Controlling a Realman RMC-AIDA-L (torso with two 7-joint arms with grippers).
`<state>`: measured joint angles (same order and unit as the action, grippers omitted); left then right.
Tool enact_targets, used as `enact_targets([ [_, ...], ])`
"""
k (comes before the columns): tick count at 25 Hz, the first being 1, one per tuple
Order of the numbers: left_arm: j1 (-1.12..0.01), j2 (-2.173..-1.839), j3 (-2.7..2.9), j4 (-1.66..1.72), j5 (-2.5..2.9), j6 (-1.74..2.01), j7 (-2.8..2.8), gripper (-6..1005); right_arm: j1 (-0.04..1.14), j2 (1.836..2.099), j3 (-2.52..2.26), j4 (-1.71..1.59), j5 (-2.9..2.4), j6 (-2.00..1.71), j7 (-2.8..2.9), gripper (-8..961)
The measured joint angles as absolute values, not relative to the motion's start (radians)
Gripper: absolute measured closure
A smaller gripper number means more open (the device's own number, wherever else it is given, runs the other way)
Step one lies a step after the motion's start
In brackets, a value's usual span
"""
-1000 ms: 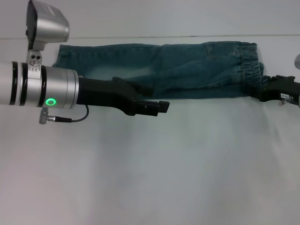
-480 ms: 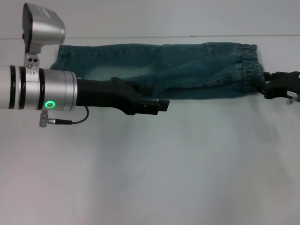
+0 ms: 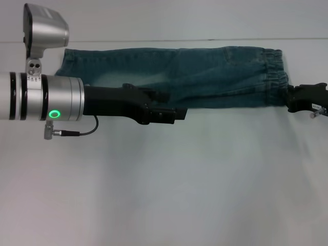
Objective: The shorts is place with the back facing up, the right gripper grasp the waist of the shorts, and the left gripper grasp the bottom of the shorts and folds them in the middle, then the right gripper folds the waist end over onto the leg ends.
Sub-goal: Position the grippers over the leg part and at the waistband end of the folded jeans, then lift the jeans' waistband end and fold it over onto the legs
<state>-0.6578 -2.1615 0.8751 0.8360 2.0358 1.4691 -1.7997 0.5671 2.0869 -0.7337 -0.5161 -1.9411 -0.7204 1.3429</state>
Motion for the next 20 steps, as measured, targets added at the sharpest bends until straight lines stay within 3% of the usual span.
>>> enact_targets([
  [11, -0.674, -2.164, 0.879, 0.830, 1.989, 1.382, -1.797, 285, 0.556, 2.086, -0.730, -0.550, -1.911, -0.756, 1.309, 842],
  [20, -0.789, -2.166, 0.994, 0.727, 1.983, 1.104, -1.799, 293, 0.538, 2.087, -0.756, -0.662, -1.920, -0.852, 1.388, 852],
])
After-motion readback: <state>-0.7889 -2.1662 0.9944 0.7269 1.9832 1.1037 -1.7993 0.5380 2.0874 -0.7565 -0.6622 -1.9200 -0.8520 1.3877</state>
